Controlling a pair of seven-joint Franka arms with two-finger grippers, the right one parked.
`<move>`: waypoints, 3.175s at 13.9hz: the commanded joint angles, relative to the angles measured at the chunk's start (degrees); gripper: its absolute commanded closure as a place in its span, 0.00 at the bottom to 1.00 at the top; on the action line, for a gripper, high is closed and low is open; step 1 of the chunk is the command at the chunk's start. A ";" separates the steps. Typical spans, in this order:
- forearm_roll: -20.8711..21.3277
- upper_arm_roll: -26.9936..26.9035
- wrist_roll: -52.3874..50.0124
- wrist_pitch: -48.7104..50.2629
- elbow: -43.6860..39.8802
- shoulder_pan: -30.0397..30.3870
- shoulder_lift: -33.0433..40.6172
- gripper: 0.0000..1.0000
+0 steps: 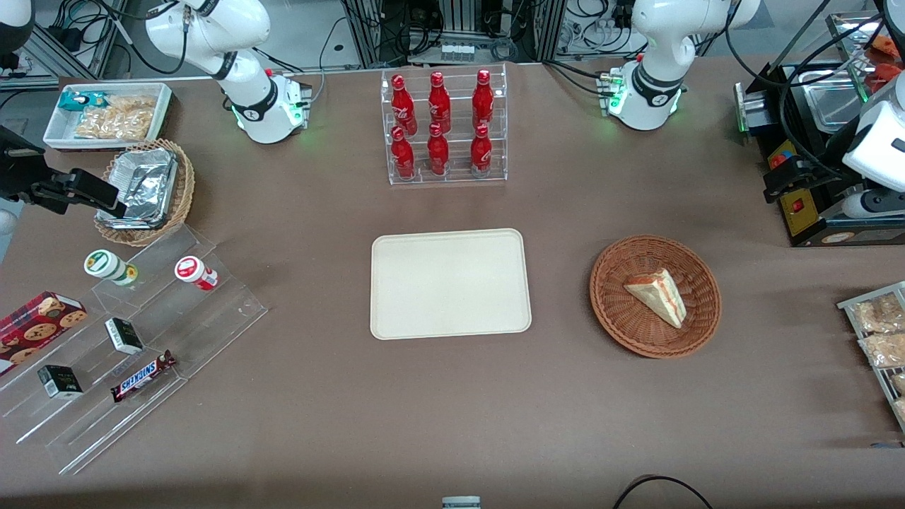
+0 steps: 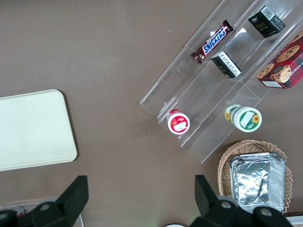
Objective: Place sandwich from basket to tray
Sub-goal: 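Move the left gripper over the sandwich in the woven basket, then lower the left gripper and grasp the wrapped triangular sandwich, then lift the sandwich and carry it over the cream tray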
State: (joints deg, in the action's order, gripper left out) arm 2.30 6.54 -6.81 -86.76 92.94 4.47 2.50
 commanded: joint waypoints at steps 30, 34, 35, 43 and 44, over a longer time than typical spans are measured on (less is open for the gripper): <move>-1.42 0.75 -45.67 -56.24 33.45 -5.53 -18.58 0.92; -1.33 0.67 -44.61 -41.71 25.13 -5.70 -15.34 0.95; -1.24 0.93 -44.69 -34.16 20.14 -6.05 -14.89 0.95; -2.21 2.25 -45.66 -19.14 0.06 -24.39 -20.33 0.97; -1.95 2.16 -45.57 -19.93 -0.74 -27.12 -21.99 0.95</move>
State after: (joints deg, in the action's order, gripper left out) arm 0.73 9.50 -52.57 -106.25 95.76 -18.02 -15.41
